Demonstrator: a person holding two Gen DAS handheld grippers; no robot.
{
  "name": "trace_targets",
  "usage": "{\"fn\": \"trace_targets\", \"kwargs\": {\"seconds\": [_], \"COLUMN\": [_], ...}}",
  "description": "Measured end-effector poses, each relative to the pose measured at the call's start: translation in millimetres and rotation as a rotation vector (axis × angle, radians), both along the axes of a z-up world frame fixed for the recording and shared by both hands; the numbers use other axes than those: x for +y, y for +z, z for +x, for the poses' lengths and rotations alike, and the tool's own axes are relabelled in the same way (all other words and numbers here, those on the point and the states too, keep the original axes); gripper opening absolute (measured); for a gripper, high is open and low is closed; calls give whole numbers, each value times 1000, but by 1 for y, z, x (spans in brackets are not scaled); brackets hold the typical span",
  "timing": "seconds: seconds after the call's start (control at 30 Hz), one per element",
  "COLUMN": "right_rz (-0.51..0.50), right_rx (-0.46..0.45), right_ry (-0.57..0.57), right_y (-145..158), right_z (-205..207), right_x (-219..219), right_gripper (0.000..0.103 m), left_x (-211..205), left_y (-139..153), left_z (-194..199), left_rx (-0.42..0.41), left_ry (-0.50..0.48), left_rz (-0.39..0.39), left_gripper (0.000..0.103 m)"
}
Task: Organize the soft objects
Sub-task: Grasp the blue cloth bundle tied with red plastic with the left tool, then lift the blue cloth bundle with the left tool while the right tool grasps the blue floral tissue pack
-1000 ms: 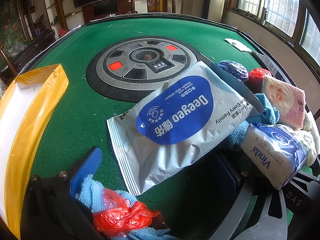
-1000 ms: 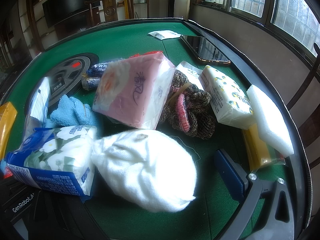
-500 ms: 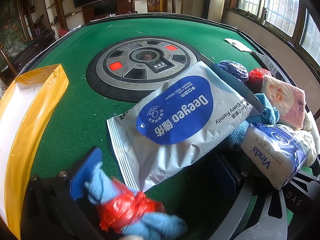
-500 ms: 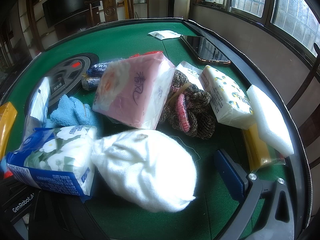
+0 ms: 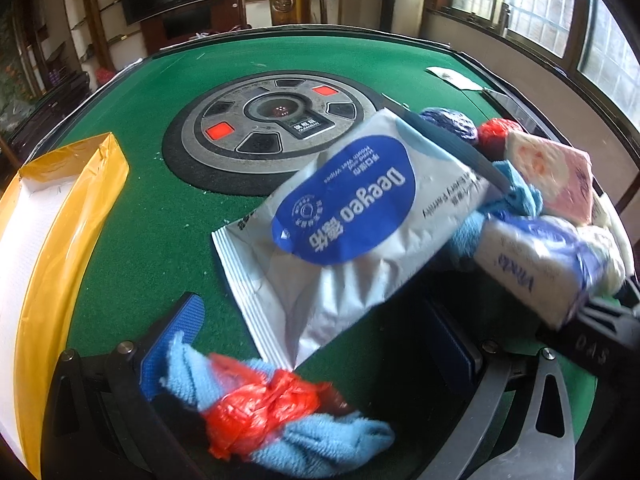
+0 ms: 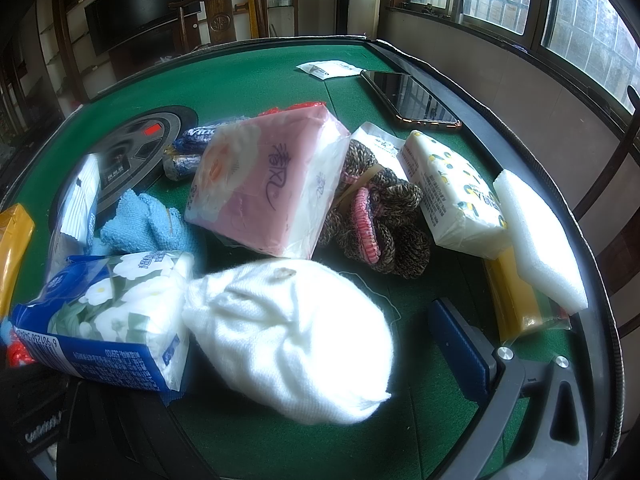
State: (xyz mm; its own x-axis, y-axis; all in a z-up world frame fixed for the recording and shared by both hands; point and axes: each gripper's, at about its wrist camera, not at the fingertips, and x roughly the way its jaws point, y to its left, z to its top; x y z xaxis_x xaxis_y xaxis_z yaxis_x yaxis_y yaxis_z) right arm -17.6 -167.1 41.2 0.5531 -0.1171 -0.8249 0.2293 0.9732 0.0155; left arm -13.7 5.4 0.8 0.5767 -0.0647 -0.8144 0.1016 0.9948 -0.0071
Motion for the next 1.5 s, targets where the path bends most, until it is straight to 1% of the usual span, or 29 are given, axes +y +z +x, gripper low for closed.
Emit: {"fn": "trace_targets", "kwargs": {"seconds": [0.23,0.27,0.37,0.4,0.57,0.6,0.67,0.73,0.77,0.8,0.87,0.9,0.97,1.07,1.1,1.13,1.17,1.2,1.23,1.27,1.3,1.37,1.4,1.43,1.47,1.5], "right_rz": [0,0,0,-1,2,3,21,58,59,32,33,31,33,39,46,53,52,43,30,13,-7,-64,-67,-56,-45,-23], "right_rx": [0,0,0,0,-1,0,28,63,92,131,140,139,139,164,161,138,97,61,16,-52,-146,-328,-404,-451,-441,-407], "right_ry": [0,0,0,0,1,17,53,32,16,6,17,24,44,51,44,40,39,41,44,47,48,28,25,30,31,39], "right_y": [0,0,0,0,0,0,1,4,5,4,5,6,4,5,8,12,22,31,42,56,73,99,106,110,110,110], "right_z": [0,0,0,0,0,0,0,-3,-7,-6,-9,-10,-12,-16,-23,-33,-47,-58,-69,-83,-98,-121,-128,-127,-118,-103], "right_x": [0,0,0,0,0,0,-1,-4,-5,0,7,8,6,5,4,4,3,2,2,2,2,3,3,2,0,-1], "right_gripper": [102,102,102,102,102,102,102,102,102,102,102,102,102,101,101,101,101,101,101,102,102,102,102,102,102,102], "left_x": [-1,0,4,5,4,4,4,2,0,0,-1,-2,-4,-1,2,7,15,21,25,30,34,44,50,55,60,62], "left_y": [1,1,1,1,2,2,2,3,3,3,3,3,3,3,4,7,12,17,25,35,49,74,85,94,100,105], "left_z": [-4,-4,-6,-7,-9,-9,-10,-14,-16,-16,-15,-13,-12,-13,-14,-15,-18,-22,-27,-35,-45,-65,-73,-77,-80,-81], "left_rx": [1,5,17,14,11,13,29,54,58,60,49,41,35,45,45,39,35,27,4,-45,-109,-222,-267,-295,-309,-315], "left_ry": [-9,-21,-100,-109,-106,-106,-112,-146,-165,-172,-150,-127,-113,-145,-155,-152,-148,-152,-157,-159,-160,-164,-155,-150,-153,-157], "left_rz": [3,3,2,-1,2,1,5,8,9,9,10,11,19,11,-7,-38,-89,-131,-147,-142,-128,-133,-136,-144,-146,-134], "left_gripper": [103,103,103,103,103,103,103,103,103,103,103,103,103,103,103,97,88,86,86,86,86,88,89,94,101,102]}}
